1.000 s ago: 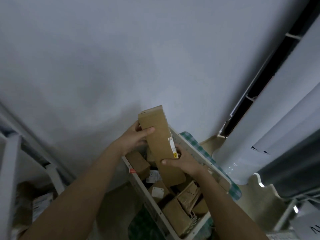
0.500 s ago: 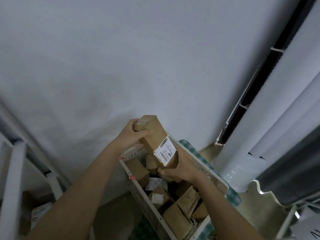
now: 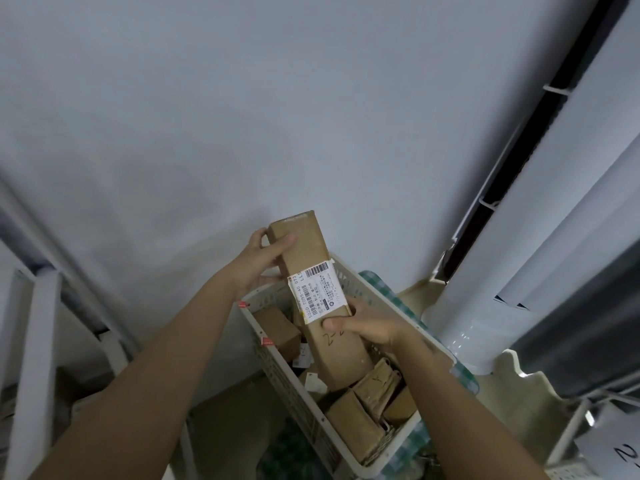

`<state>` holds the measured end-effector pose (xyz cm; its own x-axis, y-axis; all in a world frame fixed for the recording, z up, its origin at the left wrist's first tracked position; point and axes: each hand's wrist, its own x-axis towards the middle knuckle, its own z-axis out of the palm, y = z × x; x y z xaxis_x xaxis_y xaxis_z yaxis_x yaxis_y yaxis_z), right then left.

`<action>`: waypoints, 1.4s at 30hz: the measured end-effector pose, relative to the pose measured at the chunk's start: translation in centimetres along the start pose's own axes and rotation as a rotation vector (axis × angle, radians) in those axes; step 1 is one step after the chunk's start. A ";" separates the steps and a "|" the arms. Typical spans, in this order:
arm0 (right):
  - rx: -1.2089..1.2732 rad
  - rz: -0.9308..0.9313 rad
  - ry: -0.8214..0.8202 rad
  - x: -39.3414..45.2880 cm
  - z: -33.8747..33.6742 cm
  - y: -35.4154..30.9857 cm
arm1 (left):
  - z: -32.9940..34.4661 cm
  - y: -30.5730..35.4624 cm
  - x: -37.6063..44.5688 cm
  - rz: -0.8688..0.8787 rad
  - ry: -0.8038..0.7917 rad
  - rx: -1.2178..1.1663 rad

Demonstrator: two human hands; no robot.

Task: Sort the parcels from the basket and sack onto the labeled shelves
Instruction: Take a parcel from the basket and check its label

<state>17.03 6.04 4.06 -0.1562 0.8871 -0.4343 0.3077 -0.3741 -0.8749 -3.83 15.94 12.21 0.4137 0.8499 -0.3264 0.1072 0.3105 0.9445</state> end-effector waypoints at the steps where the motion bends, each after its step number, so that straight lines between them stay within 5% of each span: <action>1: 0.011 -0.002 0.016 0.0 0.4 -0.1 | 0.4 -0.2 -0.2 -0.045 -0.046 0.033; 8: 0.291 0.008 0.077 -0.9 0.9 0.4 | 1.6 -1.0 0.3 -0.022 0.024 0.142; 17: 0.175 -0.078 0.205 -0.5 1.3 -0.5 | 2.6 -2.2 0.4 0.085 0.093 0.151; 25: 0.447 -0.039 0.365 -1.0 5.3 3.5 | 2.4 -7.5 -1.4 0.105 0.301 0.448; 42: 0.660 0.135 0.609 -13.5 20.4 14.9 | 3.1 -22.7 -14.1 -0.019 0.079 0.460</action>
<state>4.56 -16.98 -7.47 0.4234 0.7437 -0.5173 -0.3418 -0.3977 -0.8515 -9.27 -4.42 -4.52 0.3395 0.8813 -0.3286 0.5113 0.1204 0.8509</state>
